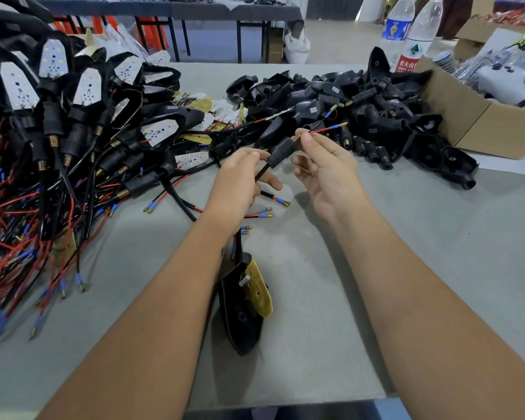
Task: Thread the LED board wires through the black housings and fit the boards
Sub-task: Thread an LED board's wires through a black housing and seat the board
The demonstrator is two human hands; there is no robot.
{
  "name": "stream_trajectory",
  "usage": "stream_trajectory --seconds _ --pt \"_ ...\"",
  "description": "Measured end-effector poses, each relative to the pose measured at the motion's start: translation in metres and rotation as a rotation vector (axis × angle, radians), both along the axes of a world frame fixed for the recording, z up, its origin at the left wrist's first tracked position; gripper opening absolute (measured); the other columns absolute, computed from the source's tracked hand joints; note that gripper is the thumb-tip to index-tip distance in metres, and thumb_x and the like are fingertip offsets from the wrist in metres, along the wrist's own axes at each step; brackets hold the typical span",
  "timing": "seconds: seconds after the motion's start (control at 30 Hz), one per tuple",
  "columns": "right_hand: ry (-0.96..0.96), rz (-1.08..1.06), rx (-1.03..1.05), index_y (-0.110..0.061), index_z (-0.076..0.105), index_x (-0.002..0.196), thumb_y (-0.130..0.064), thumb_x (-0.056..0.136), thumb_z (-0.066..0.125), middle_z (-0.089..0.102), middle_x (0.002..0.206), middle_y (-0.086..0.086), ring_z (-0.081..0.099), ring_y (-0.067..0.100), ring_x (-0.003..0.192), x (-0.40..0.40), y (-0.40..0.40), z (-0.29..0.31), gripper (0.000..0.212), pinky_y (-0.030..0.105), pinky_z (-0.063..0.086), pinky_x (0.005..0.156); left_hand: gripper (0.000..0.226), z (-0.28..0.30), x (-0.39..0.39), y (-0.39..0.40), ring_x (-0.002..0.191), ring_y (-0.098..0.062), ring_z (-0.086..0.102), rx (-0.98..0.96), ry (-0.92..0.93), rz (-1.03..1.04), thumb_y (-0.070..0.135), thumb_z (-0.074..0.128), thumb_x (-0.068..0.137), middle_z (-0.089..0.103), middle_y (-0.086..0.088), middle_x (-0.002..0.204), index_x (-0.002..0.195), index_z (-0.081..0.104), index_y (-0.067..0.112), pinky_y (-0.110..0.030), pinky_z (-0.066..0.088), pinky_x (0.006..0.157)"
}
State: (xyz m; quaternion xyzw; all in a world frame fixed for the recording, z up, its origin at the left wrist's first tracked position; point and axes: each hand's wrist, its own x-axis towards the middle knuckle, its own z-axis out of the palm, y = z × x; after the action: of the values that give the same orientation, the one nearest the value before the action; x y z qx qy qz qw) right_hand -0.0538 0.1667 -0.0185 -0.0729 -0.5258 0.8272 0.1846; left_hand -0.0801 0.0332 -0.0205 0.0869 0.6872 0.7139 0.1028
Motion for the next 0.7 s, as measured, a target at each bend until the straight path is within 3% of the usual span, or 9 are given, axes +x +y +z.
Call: stream_trajectory --seconds 0.17,0.27,0.37,0.5,0.57,0.7 --pt "-0.064 0.073 0.161 -0.017 0.061 0.109 -0.015 0.093 0.062 0.066 0.093 0.001 0.059 0.017 0.078 -0.0001 0.0007 -0.0016 0.016 0.026 0.046 0.069 0.027 0.0013 0.0004 0.0003 0.044 -0.011 0.025 -0.002 -0.009 -0.023 0.023 0.032 0.103 0.068 -0.010 0.066 0.101 0.059 0.022 -0.017 0.022 0.037" --pt "-0.042 0.058 0.297 -0.019 0.054 0.113 -0.005 0.090 0.063 0.069 0.083 -0.003 0.061 0.014 0.071 -0.0003 -0.0031 -0.0042 0.029 0.027 0.046 0.067 0.027 0.0004 -0.0002 0.0003 0.042 -0.010 0.025 -0.016 -0.013 -0.032 0.027 0.033 0.103 0.070 -0.010 0.068 0.108 0.059 0.021 -0.017 0.022 0.037" --pt "-0.051 -0.003 0.318 -0.018 0.053 0.106 -0.002 0.087 0.066 0.063 0.059 -0.014 0.056 0.011 0.061 -0.0013 -0.0041 -0.0052 0.028 0.024 0.044 0.062 0.022 -0.0010 -0.0016 0.0005 0.042 -0.009 0.029 -0.030 -0.026 0.007 0.033 0.036 0.099 0.073 -0.006 0.080 0.106 0.057 0.029 -0.018 0.025 0.039" --pt "-0.050 0.025 0.317 -0.013 0.062 0.099 -0.005 0.087 0.067 0.058 0.054 -0.013 0.050 0.009 0.056 -0.0010 -0.0042 -0.0033 0.015 0.024 0.044 0.061 0.021 -0.0018 -0.0030 0.0002 0.050 -0.009 0.035 -0.041 -0.016 0.068 0.042 0.035 0.099 0.063 -0.009 0.115 0.102 0.054 0.034 -0.020 0.028 0.043" --pt "-0.068 0.048 0.357 -0.013 0.065 0.090 -0.009 0.089 0.066 0.055 0.052 -0.013 0.047 0.011 0.056 -0.0005 -0.0053 -0.0021 0.004 0.025 0.042 0.060 0.025 -0.0019 -0.0030 0.0005 0.053 -0.010 0.035 -0.024 -0.016 0.063 0.046 0.031 0.101 0.061 -0.010 0.117 0.101 0.053 0.035 -0.020 0.028 0.044" --pt "-0.124 0.019 0.439 -0.011 0.062 0.080 -0.016 0.090 0.065 0.059 0.066 -0.002 0.049 0.011 0.053 -0.0001 -0.0067 -0.0025 0.012 0.023 0.041 0.055 0.032 -0.0018 -0.0029 0.0012 0.047 -0.008 0.030 0.028 -0.025 0.057 0.050 0.028 0.102 0.058 -0.004 0.105 0.107 0.054 0.032 -0.016 0.027 0.038"
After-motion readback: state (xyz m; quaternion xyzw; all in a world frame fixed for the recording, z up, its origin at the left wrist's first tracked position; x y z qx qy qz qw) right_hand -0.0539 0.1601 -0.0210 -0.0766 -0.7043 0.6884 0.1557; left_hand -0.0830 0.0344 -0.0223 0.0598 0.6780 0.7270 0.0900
